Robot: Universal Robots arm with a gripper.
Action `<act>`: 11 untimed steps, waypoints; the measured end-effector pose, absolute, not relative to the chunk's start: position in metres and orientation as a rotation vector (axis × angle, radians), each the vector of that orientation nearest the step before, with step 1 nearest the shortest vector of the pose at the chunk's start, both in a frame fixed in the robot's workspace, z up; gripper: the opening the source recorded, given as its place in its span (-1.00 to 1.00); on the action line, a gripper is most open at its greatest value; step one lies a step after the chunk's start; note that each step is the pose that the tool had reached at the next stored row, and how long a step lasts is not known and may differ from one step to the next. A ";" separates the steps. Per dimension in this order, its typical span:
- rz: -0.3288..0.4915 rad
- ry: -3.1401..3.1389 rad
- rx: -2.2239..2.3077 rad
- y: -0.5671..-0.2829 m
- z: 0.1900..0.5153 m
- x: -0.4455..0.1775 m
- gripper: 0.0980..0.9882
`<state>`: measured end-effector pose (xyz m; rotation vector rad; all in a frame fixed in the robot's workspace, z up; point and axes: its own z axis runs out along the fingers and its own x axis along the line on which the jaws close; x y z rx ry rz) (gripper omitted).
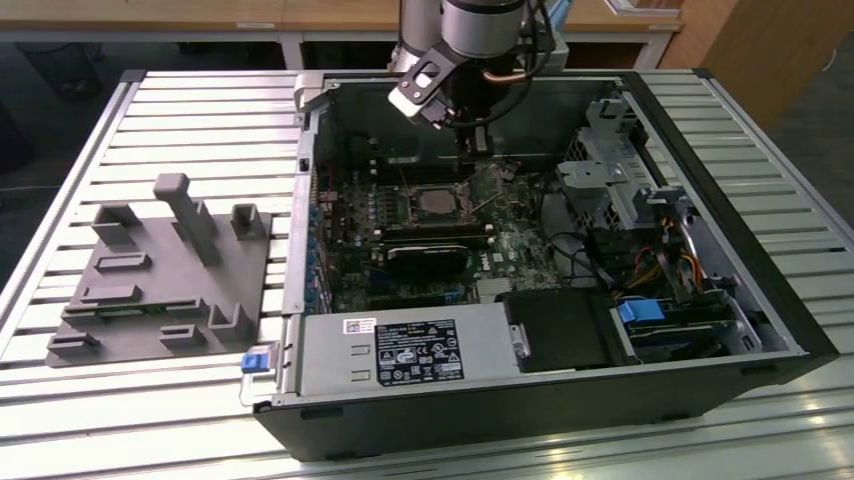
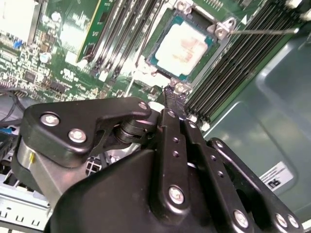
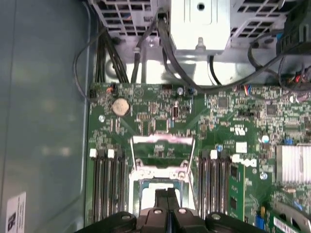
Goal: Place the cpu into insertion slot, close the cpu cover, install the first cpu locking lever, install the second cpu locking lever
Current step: 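Close the cpu cover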
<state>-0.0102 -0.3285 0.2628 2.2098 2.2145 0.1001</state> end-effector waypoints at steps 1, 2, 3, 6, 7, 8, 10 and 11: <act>0.099 2.215 2.210 -0.328 0.263 -0.007 -0.96; 0.098 2.216 2.211 -0.329 0.263 -0.005 -0.96; 0.097 2.216 2.211 -0.329 0.263 -0.003 -0.96; 0.094 2.217 2.213 -0.328 0.263 0.002 -0.96; 0.094 2.218 2.213 -0.328 0.262 0.004 -0.96; 0.093 2.218 2.213 -0.328 0.262 0.005 -0.96; 0.092 2.219 2.214 -0.328 0.262 0.007 -0.96; 0.092 2.219 2.214 -0.328 0.262 0.008 -0.96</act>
